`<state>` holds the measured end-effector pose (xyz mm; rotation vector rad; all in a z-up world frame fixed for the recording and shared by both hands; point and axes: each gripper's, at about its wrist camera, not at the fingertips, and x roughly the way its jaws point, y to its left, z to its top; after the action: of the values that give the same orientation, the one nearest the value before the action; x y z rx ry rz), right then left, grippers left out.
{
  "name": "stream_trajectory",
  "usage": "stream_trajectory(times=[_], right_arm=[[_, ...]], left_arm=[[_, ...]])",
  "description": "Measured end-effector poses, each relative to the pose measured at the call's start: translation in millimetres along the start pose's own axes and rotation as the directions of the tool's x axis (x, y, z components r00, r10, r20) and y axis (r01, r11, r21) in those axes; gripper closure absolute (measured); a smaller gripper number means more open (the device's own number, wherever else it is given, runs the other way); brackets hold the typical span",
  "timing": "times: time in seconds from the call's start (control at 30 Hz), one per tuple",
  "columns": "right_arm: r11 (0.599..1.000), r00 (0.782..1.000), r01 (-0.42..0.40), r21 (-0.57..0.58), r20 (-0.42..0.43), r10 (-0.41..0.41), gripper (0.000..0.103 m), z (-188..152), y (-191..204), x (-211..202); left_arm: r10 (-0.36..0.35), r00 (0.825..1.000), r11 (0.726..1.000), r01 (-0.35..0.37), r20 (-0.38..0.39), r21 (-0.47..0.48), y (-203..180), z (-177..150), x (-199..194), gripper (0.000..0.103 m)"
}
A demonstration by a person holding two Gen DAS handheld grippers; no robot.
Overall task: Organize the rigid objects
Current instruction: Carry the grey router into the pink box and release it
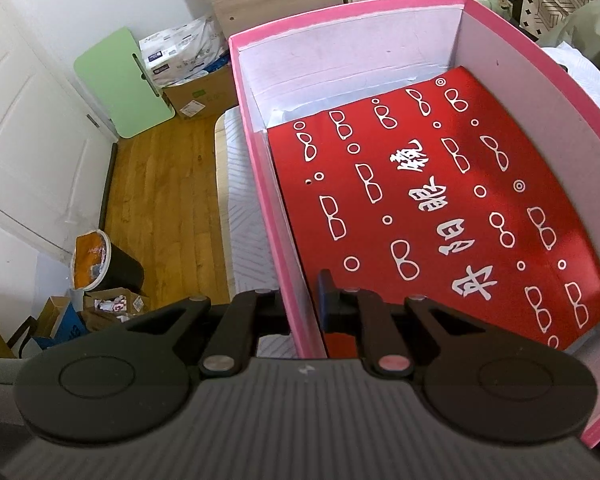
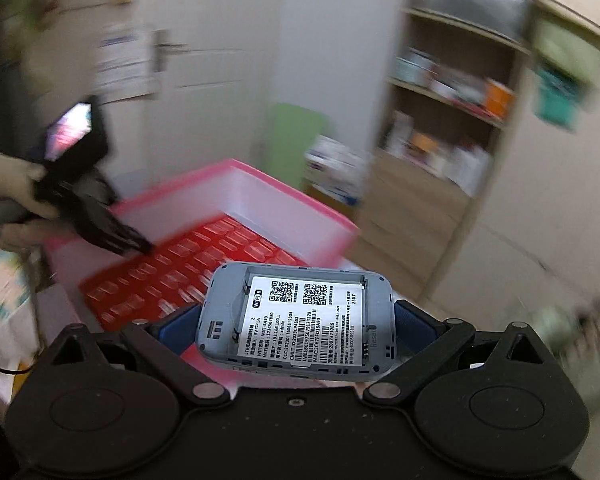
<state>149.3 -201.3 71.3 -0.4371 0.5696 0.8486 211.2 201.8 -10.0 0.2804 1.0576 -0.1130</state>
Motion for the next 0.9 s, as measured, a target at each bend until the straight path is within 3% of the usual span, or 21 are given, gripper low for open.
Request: stream_trajectory(times=[0.13, 0.33, 0.5, 0.8, 0.9], right_arm=[[0.973, 0.991, -0.123, -0.195, -0.071, 0.111, 0.001, 36.6, 14.6, 55.9], [0.943, 0.956, -0.238, -0.234, -0.228, 0.185, 0.001, 64.0, 18.4, 143.2], [0.909, 0.921, -0.308, -0.281, -0.327, 0.211, 0.001, 70.1, 28.6, 191.1], [0.819, 0.863, -0.453, -0.353, -0.404, 0.303, 0.001, 74.4, 44.3, 231.7], [0.833, 0.865, -0.436, -0.341, -0.414, 0.284, 0.001, 74.1, 43.0, 232.5]], left_arm=[[0.001, 1.000, 1.000, -0.001, 0.003, -0.003, 5.3, -2.5, 0.1, 0.093], [-0.009, 1.000, 1.000, 0.009, 0.004, -0.022, 12.8, -5.1, -0.4, 0.093], [-0.013, 1.000, 1.000, 0.013, 0.005, -0.025, 18.2, -5.0, 0.6, 0.093], [-0.020, 1.000, 0.999, 0.020, 0.003, -0.048, 15.7, -1.4, 1.3, 0.093], [-0.022, 1.000, 0.998, 0.022, 0.000, -0.052, 16.5, -0.8, 1.9, 0.093]])
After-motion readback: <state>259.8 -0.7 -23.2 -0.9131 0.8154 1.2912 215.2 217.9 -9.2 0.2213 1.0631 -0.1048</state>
